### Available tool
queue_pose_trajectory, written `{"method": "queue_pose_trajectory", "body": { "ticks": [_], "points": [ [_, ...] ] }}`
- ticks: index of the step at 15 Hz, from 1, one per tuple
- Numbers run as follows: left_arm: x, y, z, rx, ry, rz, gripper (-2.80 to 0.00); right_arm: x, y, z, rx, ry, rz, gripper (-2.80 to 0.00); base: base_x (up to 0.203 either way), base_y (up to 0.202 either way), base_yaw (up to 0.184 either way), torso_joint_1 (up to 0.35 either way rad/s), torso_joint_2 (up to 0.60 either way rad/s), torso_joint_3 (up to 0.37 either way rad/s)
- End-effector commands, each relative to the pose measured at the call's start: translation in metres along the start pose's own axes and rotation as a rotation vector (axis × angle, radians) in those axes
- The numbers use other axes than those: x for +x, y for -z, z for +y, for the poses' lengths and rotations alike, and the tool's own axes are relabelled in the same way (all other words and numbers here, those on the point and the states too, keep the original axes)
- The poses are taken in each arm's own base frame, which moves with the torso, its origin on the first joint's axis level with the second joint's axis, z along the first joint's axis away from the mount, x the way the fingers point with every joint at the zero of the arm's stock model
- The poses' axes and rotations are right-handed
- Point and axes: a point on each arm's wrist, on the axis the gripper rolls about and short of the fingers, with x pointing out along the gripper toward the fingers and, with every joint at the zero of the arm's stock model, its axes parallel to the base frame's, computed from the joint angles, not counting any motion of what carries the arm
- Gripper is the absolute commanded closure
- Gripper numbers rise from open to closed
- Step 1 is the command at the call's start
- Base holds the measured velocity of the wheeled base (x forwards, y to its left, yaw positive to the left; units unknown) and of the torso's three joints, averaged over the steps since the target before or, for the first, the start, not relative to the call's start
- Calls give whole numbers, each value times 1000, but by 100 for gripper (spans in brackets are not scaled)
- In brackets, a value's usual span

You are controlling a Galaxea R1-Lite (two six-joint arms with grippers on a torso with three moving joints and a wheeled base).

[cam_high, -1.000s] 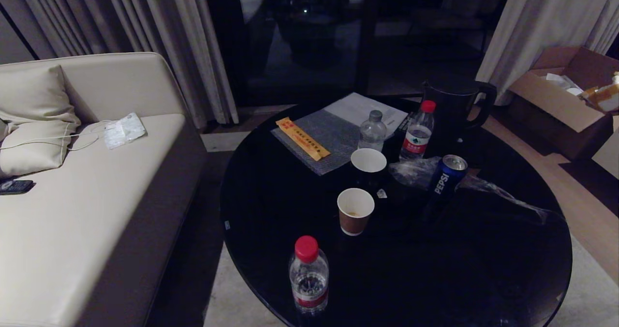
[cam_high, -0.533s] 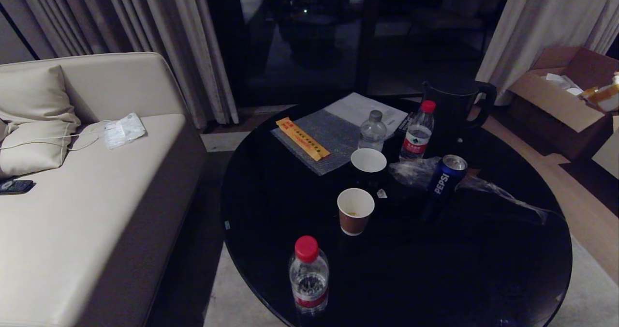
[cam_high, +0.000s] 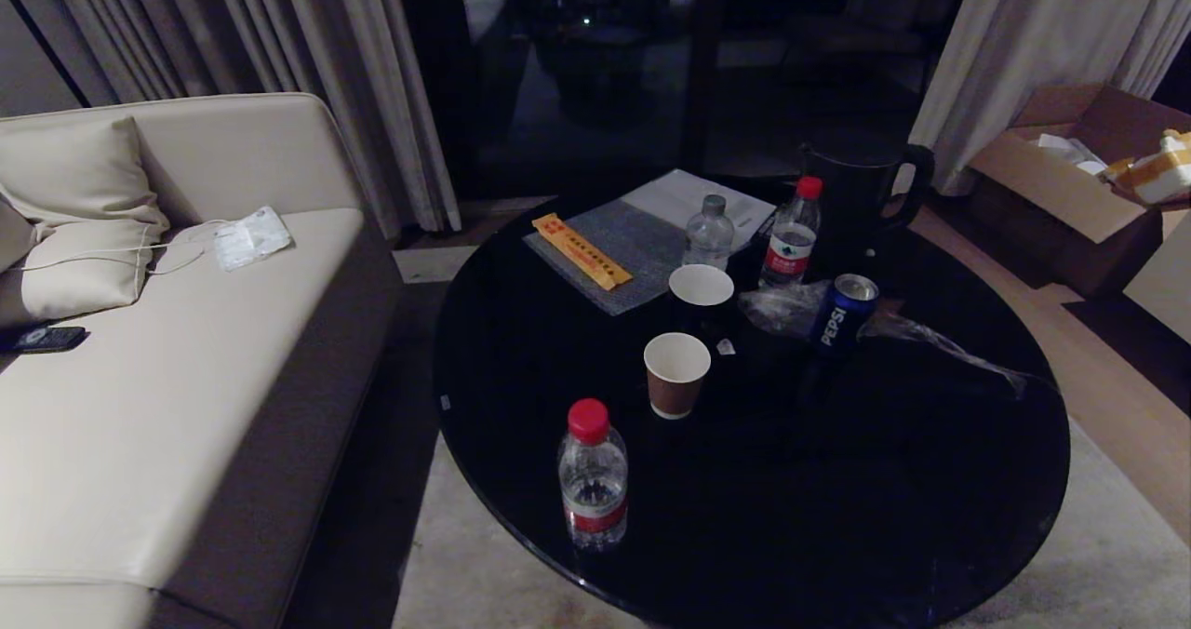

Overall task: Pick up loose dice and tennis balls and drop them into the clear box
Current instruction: Put the toys in the box

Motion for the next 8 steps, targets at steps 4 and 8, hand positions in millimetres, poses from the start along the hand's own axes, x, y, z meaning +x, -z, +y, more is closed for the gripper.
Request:
{"method": "queue_pose_trajectory", "body": {
  "ticks": [4, 8],
  "points": [
    [0, 0, 0, -2, -1, 3, 0, 0, 0, 0, 0, -1, 3, 0, -183, 0, 0, 4, 4, 3],
    [0, 0, 0, -5, -1, 3, 0, 0, 0, 0, 0, -1, 3, 0, -184, 0, -3, 2, 2, 4]
  ]
}}
